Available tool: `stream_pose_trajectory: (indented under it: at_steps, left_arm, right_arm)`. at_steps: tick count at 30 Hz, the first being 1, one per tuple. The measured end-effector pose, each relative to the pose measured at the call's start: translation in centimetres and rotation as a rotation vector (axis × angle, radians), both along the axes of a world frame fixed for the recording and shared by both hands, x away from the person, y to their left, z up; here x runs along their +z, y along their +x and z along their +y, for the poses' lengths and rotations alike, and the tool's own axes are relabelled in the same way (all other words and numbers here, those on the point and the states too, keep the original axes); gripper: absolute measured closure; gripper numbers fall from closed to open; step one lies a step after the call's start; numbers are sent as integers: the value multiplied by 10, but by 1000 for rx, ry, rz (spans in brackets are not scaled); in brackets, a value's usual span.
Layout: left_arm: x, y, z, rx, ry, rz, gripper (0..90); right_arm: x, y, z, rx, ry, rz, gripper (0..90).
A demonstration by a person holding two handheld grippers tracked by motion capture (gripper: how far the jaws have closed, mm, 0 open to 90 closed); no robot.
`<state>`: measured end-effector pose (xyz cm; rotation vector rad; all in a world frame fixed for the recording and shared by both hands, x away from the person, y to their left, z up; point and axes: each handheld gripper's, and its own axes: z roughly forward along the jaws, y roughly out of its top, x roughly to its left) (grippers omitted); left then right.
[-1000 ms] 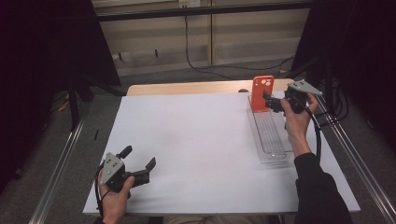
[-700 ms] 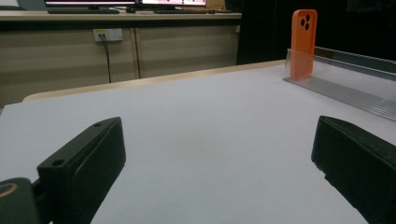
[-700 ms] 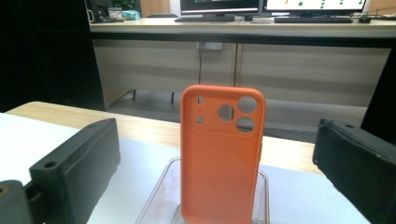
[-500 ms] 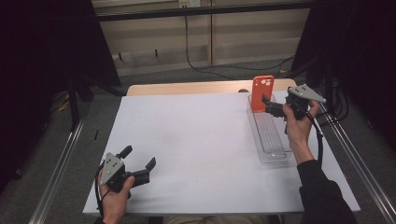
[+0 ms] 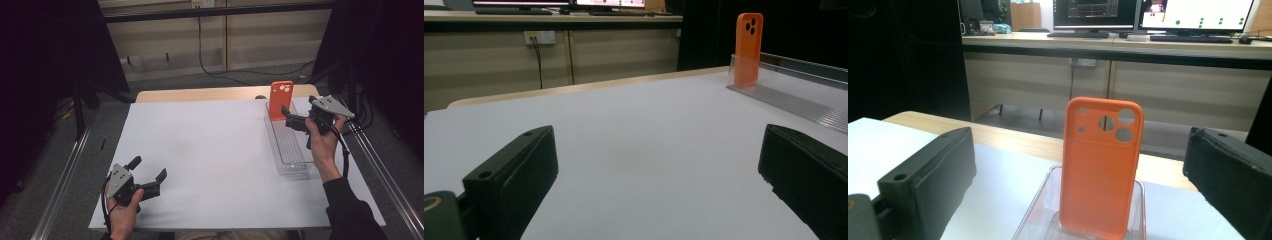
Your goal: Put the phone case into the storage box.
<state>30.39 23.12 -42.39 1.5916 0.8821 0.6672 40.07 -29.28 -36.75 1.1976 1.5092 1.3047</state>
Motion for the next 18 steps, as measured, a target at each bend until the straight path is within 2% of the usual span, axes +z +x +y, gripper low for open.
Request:
stream_pose_trajectory:
  at_steps: [7,13,15,18]
  left_arm:
    - [0,0,0,8,-11,-3,26]
    - [1,-1,1,3,3,-5,26]
    - [1,-1,0,3,-9,-7,26]
    - [1,-2,1,12,-5,-12,26]
  right_arm:
    - [-2,-15,-3,-1,-22,2,3]
    - [-5,-33,-3,4,-33,4,2]
    - [-7,-38,-4,-3,-34,2,3]
    - [-9,-49,-5,-18,-42,-20,10]
